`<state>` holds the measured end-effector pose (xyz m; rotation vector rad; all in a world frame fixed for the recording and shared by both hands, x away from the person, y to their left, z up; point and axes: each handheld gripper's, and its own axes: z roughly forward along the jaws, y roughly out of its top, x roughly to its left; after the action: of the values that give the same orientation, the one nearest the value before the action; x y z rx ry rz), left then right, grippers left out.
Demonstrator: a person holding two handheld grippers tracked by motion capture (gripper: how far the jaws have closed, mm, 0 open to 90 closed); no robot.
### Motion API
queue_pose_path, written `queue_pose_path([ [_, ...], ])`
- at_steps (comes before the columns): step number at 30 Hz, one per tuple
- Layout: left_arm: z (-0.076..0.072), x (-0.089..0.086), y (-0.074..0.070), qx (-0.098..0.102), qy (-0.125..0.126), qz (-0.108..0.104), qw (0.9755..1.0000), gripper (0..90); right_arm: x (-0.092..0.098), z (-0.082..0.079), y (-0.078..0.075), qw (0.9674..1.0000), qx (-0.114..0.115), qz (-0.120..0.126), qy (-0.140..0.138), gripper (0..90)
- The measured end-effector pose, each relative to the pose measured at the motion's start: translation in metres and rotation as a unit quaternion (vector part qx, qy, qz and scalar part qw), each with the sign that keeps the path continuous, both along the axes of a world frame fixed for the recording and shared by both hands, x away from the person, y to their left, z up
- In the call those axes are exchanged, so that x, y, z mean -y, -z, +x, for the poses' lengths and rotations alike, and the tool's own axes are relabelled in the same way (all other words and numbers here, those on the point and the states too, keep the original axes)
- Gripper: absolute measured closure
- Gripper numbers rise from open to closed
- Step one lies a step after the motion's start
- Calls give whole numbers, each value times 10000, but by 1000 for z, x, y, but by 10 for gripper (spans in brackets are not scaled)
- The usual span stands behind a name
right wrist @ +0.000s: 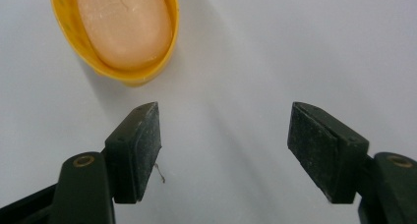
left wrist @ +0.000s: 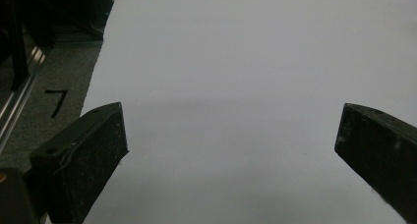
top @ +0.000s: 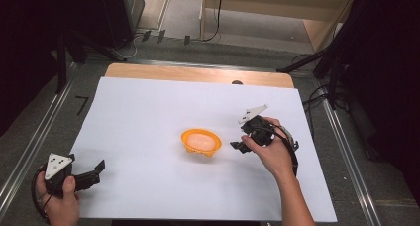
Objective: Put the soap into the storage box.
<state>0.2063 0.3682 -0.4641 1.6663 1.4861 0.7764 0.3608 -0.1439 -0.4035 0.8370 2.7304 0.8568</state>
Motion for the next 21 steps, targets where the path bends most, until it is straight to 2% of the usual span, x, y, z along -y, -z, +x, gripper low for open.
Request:
queue_pose_path([
  [2,0,0,0,4,-1,1,10000,0,4,-2,1,10000,-3,19,91,280],
  [11,0,0,0,14,-2,3,10000,0,28,-13,11,9983,236,75,524,159],
  [13,0,0,0,10,2,-1,10000,0,34,-16,13,9974,300,52,655,142],
  [17,0,0,0,17,0,-3,10000,0,47,-21,18,9950,389,161,907,126],
  [21,0,0,0,19,1,-2,10000,0,59,-28,22,9932,376,221,1075,113],
])
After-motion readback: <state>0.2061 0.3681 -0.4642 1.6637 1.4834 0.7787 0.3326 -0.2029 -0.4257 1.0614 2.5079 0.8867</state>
